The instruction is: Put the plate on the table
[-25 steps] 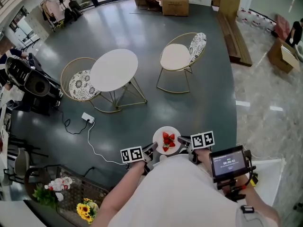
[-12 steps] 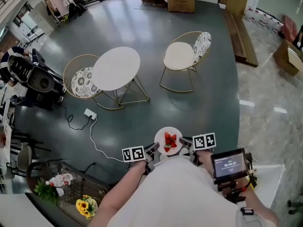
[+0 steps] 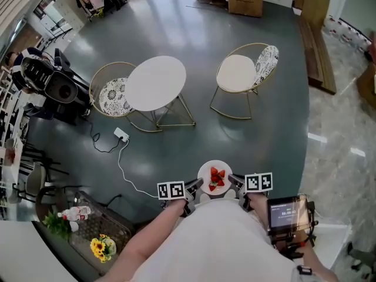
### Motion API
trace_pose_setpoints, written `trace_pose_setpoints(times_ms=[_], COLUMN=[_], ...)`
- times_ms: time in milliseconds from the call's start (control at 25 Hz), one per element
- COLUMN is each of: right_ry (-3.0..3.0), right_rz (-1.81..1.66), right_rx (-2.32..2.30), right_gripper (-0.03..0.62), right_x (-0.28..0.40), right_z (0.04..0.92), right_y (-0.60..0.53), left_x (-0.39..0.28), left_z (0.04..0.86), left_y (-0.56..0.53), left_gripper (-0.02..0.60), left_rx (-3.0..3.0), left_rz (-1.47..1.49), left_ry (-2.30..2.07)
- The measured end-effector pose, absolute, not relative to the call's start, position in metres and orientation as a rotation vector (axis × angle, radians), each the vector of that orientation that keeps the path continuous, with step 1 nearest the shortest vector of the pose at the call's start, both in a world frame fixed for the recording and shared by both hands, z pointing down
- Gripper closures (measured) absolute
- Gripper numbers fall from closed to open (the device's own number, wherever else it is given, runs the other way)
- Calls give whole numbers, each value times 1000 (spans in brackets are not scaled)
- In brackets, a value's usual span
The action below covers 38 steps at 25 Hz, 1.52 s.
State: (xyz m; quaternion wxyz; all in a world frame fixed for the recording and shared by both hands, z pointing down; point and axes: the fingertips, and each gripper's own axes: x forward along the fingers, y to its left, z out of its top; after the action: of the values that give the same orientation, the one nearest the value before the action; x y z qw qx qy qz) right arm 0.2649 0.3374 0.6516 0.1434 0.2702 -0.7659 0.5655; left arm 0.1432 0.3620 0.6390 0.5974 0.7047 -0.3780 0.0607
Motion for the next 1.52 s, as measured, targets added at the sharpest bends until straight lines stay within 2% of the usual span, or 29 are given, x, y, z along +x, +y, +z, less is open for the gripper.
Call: trace_pose_setpoints(times_ms=[440, 840, 1520], right_ry=[-2232, -2198, -2169], right_rz=[1634, 1629, 1552], right_rx=[736, 771, 847], right_gripper=[572, 572, 572], right_x=[283, 275, 200], right_z=[649, 660, 641], right_y=[312, 273, 146], left_x=[162, 152, 77], left_z=[635, 649, 640], left_y=[340, 302, 169], left_gripper=[563, 563, 563], left_rx=[1627, 1620, 1669], left_rz=[134, 119, 59], left_ry=[-905, -888, -830])
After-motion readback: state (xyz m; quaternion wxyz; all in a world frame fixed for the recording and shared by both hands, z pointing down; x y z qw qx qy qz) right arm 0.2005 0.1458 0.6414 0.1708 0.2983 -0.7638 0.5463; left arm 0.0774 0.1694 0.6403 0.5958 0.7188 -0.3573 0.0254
